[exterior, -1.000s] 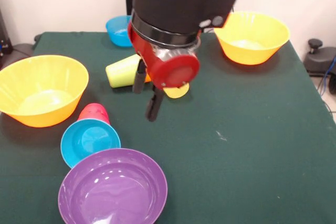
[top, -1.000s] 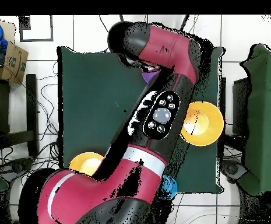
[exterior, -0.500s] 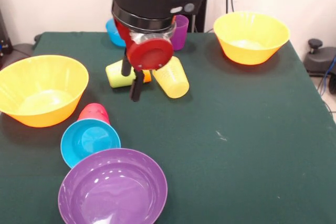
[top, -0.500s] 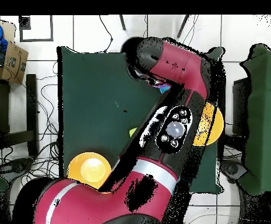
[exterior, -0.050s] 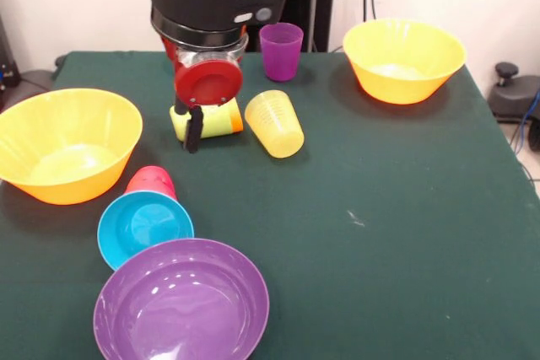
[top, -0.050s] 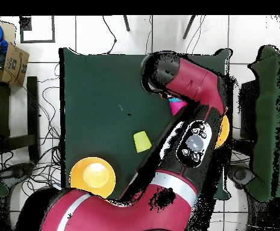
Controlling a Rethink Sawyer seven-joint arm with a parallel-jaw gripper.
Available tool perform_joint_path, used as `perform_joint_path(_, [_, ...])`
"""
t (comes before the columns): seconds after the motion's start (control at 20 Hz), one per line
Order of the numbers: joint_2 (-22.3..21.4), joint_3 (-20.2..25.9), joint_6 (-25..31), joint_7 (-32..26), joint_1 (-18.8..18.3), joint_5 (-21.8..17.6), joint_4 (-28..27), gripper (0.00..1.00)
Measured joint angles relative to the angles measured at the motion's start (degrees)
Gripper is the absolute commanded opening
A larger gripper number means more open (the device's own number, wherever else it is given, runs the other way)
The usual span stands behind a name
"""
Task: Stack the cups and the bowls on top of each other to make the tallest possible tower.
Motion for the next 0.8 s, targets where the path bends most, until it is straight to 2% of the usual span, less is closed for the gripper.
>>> perform_joint_path(0.5, [-0.74, 4.01, -4.45, 0.00, -2.78, -5.71, 3.70, 1.00])
perform_joint_path(0.8, [-0.89, 5.38, -4.65, 0.00, -3.98, -8.59, 3.98, 1.00])
